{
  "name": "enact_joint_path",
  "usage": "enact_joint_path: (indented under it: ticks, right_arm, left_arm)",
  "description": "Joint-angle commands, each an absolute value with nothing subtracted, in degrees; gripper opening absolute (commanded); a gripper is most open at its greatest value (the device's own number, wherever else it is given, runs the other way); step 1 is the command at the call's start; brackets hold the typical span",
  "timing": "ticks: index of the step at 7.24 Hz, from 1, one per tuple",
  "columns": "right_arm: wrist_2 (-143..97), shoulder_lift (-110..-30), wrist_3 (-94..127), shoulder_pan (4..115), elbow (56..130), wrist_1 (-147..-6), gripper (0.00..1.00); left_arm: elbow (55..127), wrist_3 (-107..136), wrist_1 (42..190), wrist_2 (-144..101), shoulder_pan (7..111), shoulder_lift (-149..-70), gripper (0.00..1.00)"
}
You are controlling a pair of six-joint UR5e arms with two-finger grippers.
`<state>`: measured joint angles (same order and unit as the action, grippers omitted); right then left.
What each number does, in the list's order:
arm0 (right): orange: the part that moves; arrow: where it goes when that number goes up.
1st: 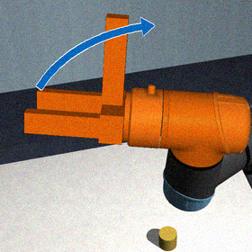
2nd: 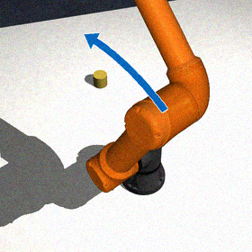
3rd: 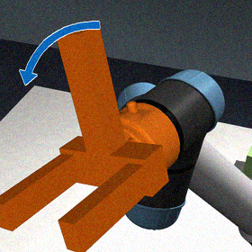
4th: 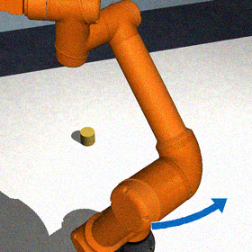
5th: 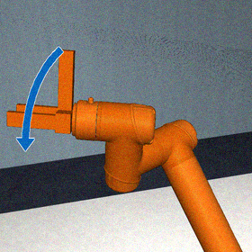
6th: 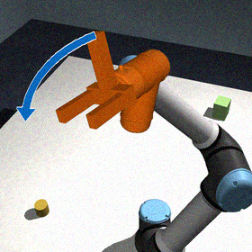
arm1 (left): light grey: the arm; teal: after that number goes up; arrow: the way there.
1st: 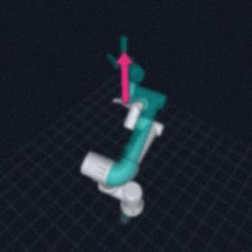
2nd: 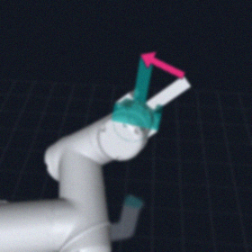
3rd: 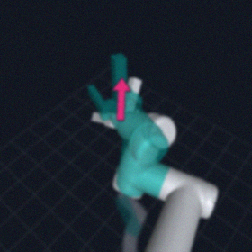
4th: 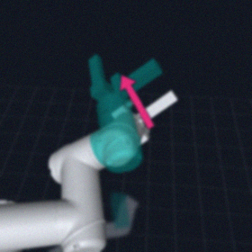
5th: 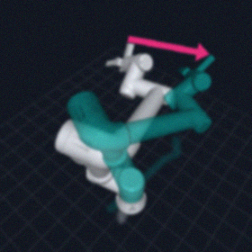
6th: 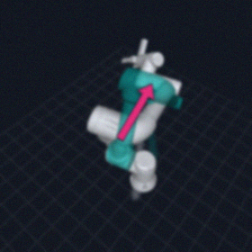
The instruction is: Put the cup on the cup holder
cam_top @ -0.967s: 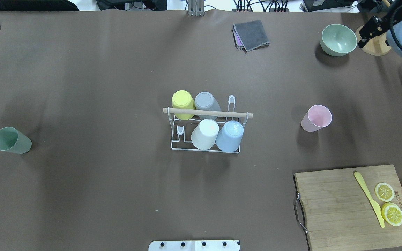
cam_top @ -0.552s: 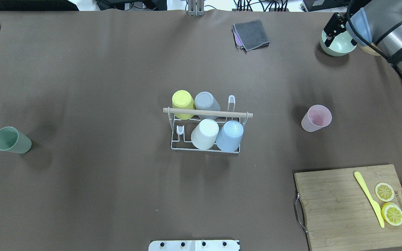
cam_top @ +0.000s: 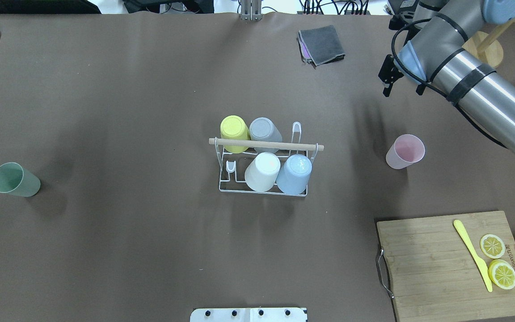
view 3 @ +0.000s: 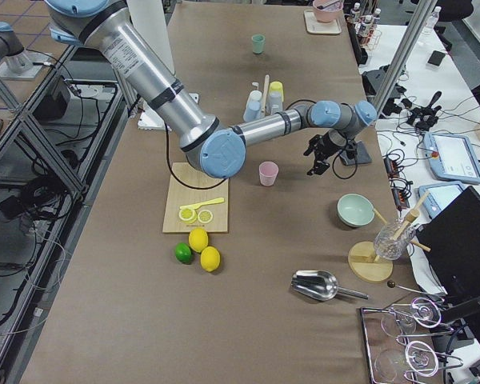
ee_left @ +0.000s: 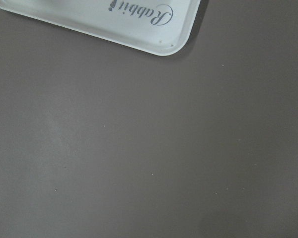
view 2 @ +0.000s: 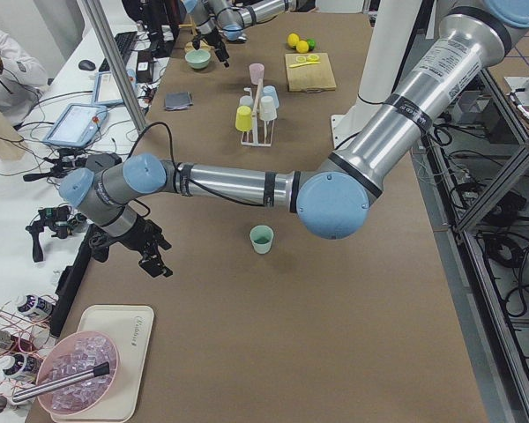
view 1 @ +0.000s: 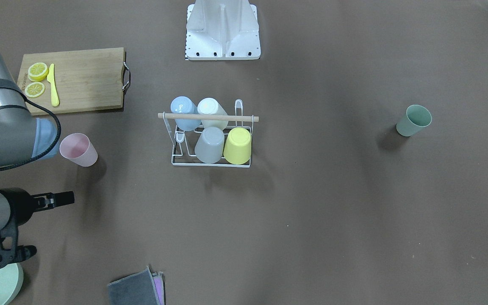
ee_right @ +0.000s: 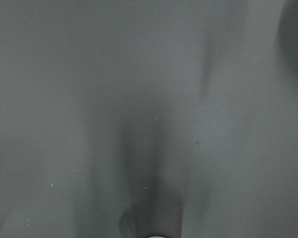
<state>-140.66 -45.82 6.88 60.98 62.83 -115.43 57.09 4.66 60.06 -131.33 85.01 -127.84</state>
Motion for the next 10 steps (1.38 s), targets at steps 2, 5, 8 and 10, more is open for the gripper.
enact_joint_path:
  ticks: [2,5,8,10]
  right_arm:
    - [-139.0,-45.4,0.4,58.5,60.3,-126.4,1.0]
    - [-139.4,-43.4,-4.8,57.8,53.4,-126.6,1.0]
    - [-140.0,-40.1,-4.7,57.2,48.0,-126.6,1.0]
    - [-141.1,-39.7,-4.8,55.8,46.8,-127.5,1.0]
  left_arm:
    - [55.5,1.3,57.6,-138.0,83.4,-127.2,0.97]
    - [52.9,2.1,57.6,-148.1,79.7,-127.8,0.97]
    - [52.8,0.5,53.9,-147.2,74.0,-128.1,0.97]
    - [52.7,-7.9,44.5,-146.0,70.4,-128.8,0.97]
